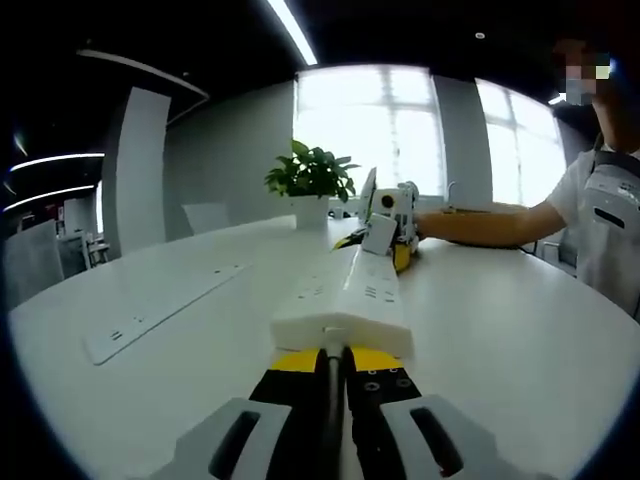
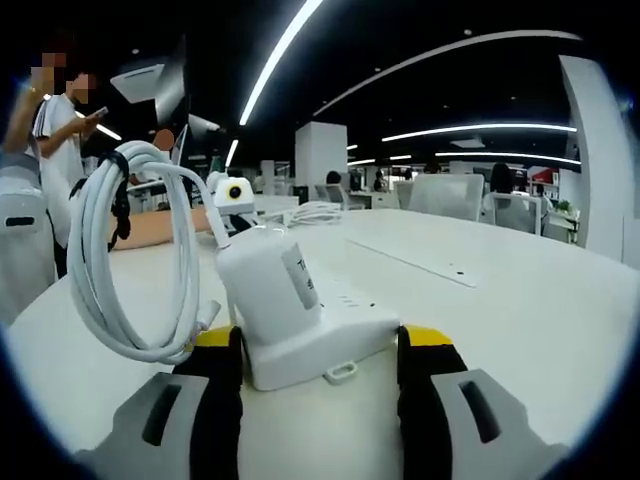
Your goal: Straighten the power strip on the desk, plug the charger into it
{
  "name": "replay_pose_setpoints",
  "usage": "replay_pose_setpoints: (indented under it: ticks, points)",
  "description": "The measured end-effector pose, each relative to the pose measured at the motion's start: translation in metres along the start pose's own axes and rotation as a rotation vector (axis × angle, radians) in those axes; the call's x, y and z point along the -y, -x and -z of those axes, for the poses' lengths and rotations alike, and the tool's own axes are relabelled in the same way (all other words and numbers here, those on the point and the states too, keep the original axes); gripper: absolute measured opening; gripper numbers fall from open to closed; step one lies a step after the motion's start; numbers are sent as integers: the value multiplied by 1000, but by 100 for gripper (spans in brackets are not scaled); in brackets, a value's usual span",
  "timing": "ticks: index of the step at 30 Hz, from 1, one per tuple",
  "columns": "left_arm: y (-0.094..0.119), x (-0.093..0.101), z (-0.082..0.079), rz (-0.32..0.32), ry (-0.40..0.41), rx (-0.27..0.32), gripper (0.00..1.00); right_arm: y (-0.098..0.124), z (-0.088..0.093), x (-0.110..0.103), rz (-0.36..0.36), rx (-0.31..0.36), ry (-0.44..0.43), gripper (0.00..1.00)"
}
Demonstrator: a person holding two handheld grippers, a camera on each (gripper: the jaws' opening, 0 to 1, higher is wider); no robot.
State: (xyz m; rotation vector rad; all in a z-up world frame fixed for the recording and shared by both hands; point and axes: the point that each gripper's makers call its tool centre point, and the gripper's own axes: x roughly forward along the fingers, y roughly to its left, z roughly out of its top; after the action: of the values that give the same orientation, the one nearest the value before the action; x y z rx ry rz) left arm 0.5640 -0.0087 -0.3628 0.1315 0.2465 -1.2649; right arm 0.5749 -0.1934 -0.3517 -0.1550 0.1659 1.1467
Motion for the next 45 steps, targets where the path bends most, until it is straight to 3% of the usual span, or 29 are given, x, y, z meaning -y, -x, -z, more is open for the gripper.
replay_pose_setpoints:
  ticks: [34,45]
  points:
    - [4,4,4,11,17,-6,12,1,4,-4,-42,8,-6,60]
    - [3,4,4,5,19,-6,12,4,5,-6,-12,-13,-34,57]
